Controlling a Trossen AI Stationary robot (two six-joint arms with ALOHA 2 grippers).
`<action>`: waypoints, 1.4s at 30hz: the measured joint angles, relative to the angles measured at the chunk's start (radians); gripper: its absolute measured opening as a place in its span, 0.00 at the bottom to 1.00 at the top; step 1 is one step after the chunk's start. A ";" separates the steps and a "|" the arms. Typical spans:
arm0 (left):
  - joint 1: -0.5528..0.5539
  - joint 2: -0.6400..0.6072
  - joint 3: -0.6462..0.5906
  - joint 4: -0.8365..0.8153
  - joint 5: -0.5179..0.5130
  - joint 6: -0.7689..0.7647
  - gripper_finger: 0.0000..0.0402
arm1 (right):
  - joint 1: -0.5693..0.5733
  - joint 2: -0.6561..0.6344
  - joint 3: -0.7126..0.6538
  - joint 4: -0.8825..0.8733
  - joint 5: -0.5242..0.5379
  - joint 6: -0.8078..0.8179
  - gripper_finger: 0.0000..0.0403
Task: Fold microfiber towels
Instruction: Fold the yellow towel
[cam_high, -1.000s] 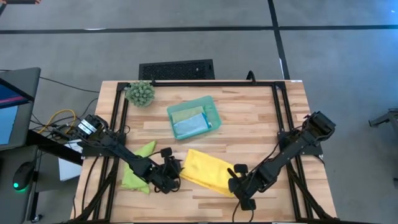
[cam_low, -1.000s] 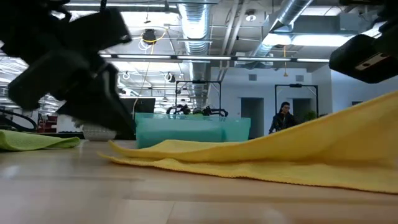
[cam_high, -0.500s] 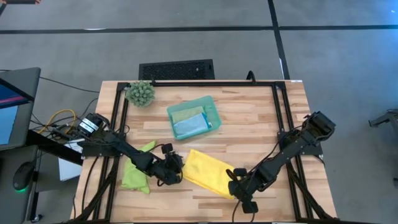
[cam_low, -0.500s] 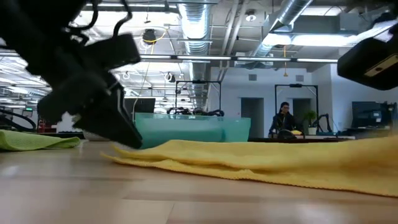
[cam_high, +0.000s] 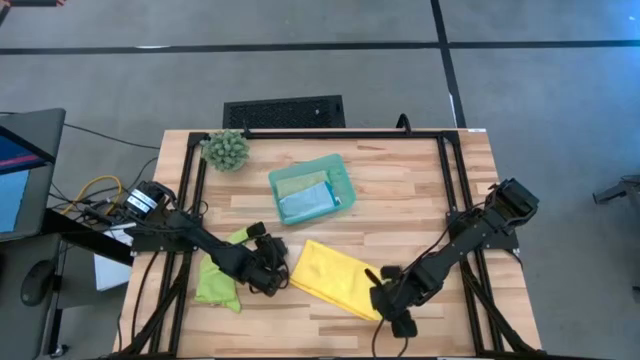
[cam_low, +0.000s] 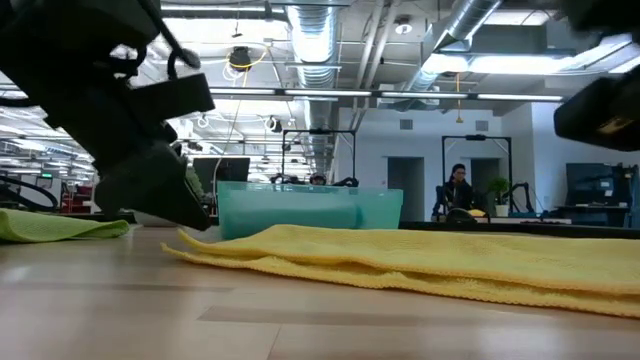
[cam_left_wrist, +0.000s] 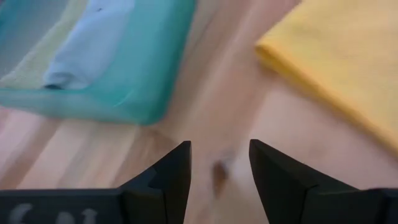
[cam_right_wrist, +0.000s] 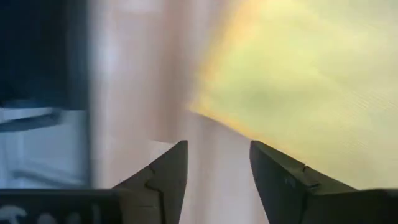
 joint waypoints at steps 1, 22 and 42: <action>-0.003 0.000 0.004 0.021 0.022 0.025 0.39 | 0.000 0.000 0.000 -0.043 0.033 0.011 0.48; -0.064 0.008 0.005 0.255 0.159 0.262 0.39 | 0.050 0.000 -0.086 0.001 0.405 0.113 0.21; -0.072 0.009 0.005 0.545 0.289 0.491 0.39 | -0.103 -0.003 -0.133 0.016 0.789 -0.014 0.06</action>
